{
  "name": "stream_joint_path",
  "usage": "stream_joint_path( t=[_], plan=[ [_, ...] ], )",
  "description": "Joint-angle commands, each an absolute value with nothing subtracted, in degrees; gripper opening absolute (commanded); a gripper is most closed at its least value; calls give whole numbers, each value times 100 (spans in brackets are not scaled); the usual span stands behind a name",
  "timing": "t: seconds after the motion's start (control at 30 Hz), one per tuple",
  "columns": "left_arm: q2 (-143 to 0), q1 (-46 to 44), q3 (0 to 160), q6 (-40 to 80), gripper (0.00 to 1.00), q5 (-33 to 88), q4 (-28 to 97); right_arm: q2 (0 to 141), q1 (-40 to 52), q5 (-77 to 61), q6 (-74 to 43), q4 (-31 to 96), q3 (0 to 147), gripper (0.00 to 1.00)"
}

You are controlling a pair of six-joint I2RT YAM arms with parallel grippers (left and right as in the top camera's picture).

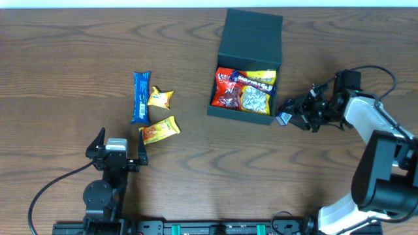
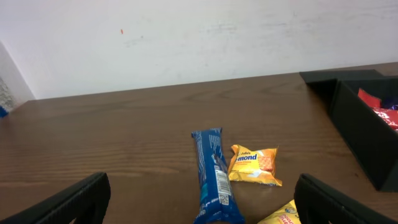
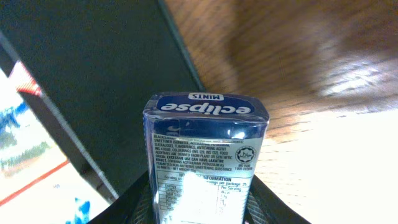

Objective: Pack container
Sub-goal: 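Carry the mints tin toward the box's right side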

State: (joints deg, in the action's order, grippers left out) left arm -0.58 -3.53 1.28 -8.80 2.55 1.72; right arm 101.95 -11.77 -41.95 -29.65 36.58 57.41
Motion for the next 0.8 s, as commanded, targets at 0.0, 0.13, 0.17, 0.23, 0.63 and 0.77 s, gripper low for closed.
stream_joint_path(
  t=[0.0,0.13,0.17,0.23,0.63,0.77],
  plan=[
    [-21,-336,25,-854,95,148,436,10235,-1247,-4766,-2165,3640,5708,38],
    [-21,-336,25,-854,95,148,438,10235,-1245,-5542,-950,3647,5708,36],
    [-21,-336,27,-856,95,148,436,10235,-1245,-5728,-652,3664,5708,36],
    [-21,-336,25,-856,95,148,438,10235,-1245,-5867,-412,3684,5708,35],
    [-21,-336,25,-856,95,148,438,10235,-1227,-7247,-425,3201,5708,34],
    [-21,-336,25,-854,95,148,438,10235,-1140,-7443,-895,2600,5708,33]
  ],
)
